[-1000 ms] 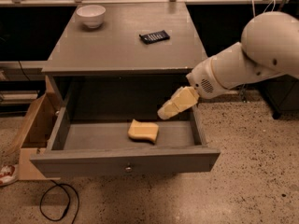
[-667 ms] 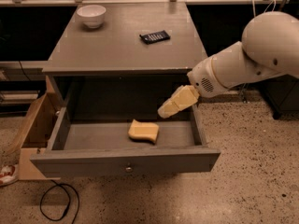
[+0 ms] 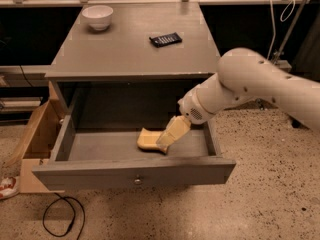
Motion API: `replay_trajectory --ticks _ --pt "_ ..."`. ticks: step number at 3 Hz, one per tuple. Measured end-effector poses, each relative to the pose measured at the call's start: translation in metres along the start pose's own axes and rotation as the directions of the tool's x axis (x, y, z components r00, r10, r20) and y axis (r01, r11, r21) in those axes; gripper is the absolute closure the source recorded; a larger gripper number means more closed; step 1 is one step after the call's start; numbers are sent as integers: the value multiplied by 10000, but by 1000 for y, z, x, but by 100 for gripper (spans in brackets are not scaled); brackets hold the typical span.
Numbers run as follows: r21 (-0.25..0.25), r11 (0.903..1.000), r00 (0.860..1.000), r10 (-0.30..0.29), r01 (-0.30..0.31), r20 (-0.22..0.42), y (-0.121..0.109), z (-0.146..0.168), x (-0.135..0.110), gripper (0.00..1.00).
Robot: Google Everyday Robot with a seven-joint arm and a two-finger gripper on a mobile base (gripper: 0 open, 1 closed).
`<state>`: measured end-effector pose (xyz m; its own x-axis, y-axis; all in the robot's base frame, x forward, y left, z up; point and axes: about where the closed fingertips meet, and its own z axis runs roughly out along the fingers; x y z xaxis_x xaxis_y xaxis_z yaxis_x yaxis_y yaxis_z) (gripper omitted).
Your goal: Pick sponge from top drawer and place on counter
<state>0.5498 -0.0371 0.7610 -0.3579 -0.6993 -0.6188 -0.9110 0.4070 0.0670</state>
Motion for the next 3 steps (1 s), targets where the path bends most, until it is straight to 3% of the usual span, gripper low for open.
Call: replay_trajectory --ticks 1,3 --pt "-173 9981 9981 -593 589 -194 -5 53 12 0" --pt "171 9995 9996 -268 269 -63 -36 109 14 0"
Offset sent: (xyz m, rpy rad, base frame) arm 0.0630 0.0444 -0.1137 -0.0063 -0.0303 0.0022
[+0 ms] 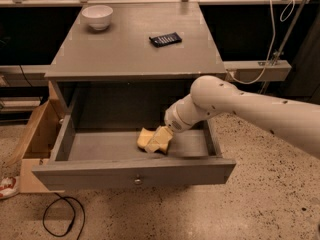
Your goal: Pick sponge from top drawer and place on counter
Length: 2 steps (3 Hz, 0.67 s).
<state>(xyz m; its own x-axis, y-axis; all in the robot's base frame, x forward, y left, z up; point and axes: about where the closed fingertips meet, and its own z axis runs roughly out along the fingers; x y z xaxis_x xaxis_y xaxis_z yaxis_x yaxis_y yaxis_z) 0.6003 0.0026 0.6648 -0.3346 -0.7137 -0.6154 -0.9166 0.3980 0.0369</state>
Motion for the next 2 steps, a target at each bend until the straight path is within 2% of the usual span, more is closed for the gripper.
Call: replay_trajectory --ticks 1,2 --pt "329 9995 10000 -7 10 -99 -7 17 -1 0" --pt "750 9965 9983 -327 362 -480 -6 34 5 0"
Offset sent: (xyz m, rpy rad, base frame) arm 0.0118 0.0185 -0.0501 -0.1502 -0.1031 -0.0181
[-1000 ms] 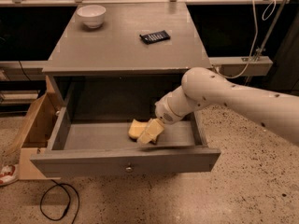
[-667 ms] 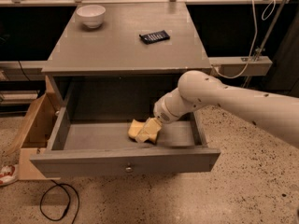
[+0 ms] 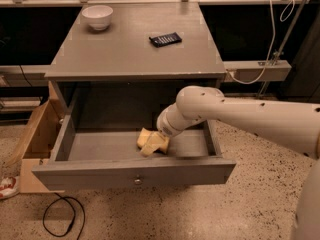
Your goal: Pick sponge from top drawer and place on counter
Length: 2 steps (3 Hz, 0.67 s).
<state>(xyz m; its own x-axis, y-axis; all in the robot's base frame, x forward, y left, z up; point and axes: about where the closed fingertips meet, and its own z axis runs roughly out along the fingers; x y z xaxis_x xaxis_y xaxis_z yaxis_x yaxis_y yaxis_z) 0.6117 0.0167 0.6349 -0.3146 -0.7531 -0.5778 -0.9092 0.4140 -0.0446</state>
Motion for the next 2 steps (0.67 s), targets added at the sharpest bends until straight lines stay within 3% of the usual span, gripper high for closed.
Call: replay_trajectory --ticks 2 --pt "118 9993 9993 -361 361 -55 -4 19 17 0"
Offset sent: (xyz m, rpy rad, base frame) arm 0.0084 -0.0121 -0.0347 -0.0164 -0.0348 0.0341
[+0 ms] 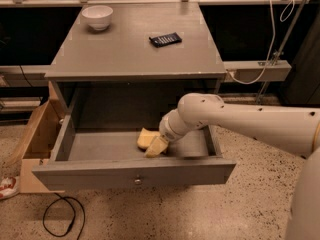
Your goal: Pick sponge from top drawer and place on counter
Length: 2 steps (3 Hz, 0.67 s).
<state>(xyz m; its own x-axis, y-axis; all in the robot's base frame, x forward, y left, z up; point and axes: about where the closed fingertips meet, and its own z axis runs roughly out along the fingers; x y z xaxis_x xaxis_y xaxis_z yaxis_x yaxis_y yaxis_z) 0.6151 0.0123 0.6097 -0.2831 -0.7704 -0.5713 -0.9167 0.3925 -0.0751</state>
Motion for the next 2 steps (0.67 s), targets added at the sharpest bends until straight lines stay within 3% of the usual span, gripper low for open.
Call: replay_trajectory --ticks 2 --pt "-361 9993 9994 67 -54 348 -8 8 14 41"
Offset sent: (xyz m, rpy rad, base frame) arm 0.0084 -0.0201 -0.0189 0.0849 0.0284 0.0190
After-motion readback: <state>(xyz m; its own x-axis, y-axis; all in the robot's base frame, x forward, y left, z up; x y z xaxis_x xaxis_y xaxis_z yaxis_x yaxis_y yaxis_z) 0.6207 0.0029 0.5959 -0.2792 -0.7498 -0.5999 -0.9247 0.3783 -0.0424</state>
